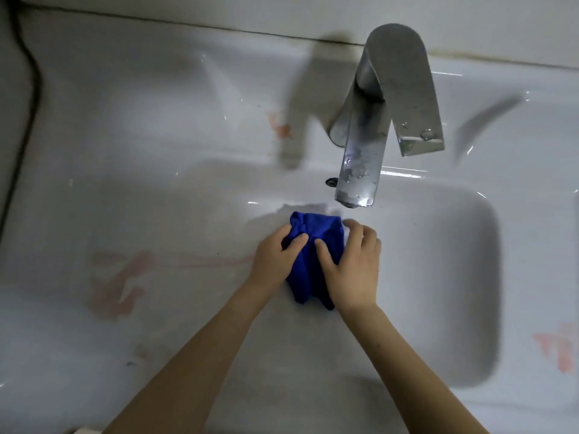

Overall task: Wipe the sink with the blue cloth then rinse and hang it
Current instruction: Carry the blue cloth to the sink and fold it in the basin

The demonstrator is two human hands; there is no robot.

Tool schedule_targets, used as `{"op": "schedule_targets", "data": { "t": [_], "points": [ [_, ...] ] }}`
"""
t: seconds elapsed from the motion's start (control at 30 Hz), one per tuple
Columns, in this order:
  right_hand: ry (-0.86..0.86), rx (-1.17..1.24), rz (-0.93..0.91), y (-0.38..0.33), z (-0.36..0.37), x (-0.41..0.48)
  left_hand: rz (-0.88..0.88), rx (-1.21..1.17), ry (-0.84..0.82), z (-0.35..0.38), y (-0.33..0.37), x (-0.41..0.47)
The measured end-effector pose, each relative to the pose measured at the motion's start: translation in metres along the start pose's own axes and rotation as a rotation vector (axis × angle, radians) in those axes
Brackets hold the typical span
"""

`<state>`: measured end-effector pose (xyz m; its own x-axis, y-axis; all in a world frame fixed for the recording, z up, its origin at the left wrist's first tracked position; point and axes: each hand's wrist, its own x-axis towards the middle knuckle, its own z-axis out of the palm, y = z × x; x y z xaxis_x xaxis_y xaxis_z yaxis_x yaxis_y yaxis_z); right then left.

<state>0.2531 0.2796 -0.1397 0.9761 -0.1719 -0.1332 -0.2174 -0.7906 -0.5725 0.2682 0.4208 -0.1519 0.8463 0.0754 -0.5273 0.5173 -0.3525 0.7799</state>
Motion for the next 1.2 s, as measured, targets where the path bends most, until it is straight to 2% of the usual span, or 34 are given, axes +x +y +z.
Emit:
{"op": "schedule_targets", "data": {
  "t": [0.07,0.17,0.37,0.5,0.57,0.63,0.73,0.9,0.97,1.07,1.13,1.2],
  "points": [
    [-0.099,0.128,-0.003,-0.001,-0.003,0.000,-0.025,-0.057,-0.007,0.000,0.004,-0.003],
    [-0.263,0.062,-0.031,0.002,0.002,0.001,-0.095,-0.198,-0.052,-0.002,0.007,-0.006],
    [-0.243,0.101,-0.087,0.013,-0.004,0.008,-0.078,-0.266,-0.088,-0.003,0.016,-0.014],
    [-0.235,0.387,0.126,0.012,-0.020,0.006,-0.040,-0.246,-0.075,-0.002,0.026,-0.018],
    [-0.167,0.516,0.245,0.016,-0.030,0.007,-0.089,-0.334,-0.100,-0.005,0.029,-0.020],
    [-0.207,0.600,0.304,0.022,-0.037,0.009,-0.156,-0.409,-0.116,-0.002,0.030,-0.022],
    [-0.356,0.728,0.351,0.022,-0.036,0.004,-0.052,-0.252,-0.157,0.013,0.028,-0.028],
    [-0.241,0.707,0.499,0.019,-0.027,0.011,0.051,-0.152,-0.334,0.019,0.024,-0.026],
    [-0.176,0.679,0.542,0.021,-0.025,0.017,0.071,-0.125,-0.275,0.015,0.023,-0.024],
    [-0.139,0.693,0.533,0.025,-0.024,0.020,0.180,0.046,0.009,0.014,0.021,-0.014],
    [-0.162,0.767,0.529,0.028,-0.026,0.019,0.126,0.061,0.011,0.018,0.022,-0.004],
    [-0.178,0.856,0.559,0.031,-0.028,0.016,0.018,0.032,-0.094,0.028,0.026,0.001]
  ]
}}
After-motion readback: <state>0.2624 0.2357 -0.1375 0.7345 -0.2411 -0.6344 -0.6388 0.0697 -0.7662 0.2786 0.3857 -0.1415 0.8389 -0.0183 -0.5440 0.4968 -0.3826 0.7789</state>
